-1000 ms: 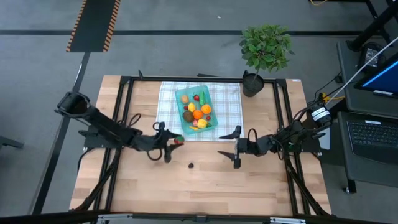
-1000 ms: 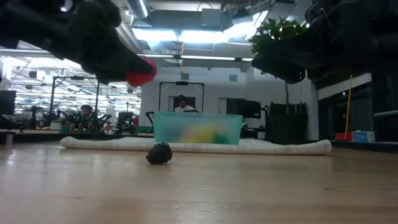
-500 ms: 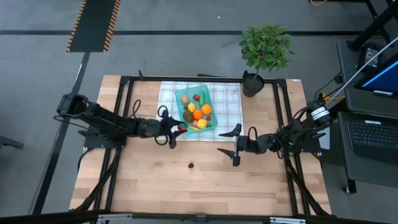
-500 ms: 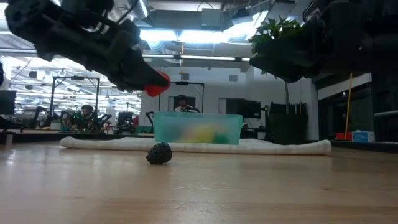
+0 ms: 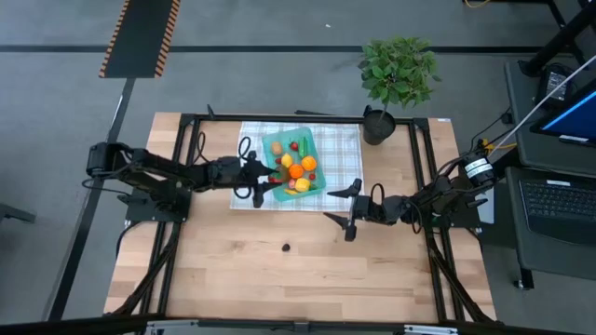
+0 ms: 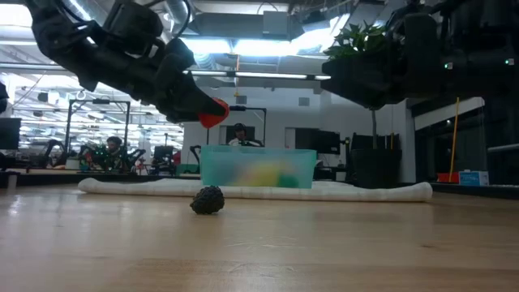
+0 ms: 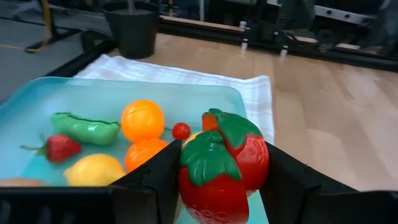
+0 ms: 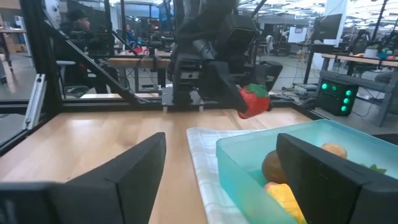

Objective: Pick and placing Produce into tupperware
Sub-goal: Put the red strawberry into the blue bin

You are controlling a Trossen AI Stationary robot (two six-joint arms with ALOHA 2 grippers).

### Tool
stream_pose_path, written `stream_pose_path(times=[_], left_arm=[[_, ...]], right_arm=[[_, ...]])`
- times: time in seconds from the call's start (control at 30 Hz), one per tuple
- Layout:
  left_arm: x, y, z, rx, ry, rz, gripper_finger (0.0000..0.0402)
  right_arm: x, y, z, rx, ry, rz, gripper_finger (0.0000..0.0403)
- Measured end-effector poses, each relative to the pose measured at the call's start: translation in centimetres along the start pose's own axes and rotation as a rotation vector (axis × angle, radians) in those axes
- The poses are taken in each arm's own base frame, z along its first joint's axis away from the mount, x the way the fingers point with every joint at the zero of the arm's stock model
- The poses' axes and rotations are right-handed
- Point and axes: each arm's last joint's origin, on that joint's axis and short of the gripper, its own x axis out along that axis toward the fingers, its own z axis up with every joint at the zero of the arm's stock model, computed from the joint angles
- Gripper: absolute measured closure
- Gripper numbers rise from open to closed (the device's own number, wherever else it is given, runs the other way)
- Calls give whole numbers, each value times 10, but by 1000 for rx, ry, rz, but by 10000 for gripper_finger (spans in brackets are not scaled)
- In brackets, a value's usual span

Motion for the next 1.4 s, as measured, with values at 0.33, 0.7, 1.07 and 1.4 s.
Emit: stream_pose_path(times=[0.33,0.7,1.07,1.4], left_arm=[[13,8,27,48,312,-21,234],[10,4,68,113,499,-27,234],[11,4,72,132,486,-32,234],[34,6,53,131,540,-34,234]], right_arm=[[0,0,0,-3,3,0,96],[0,0,-1,-5,9,1,96],[0,0,-1,-7,12,1,96],[0,0,-3,-15,29,2,96]])
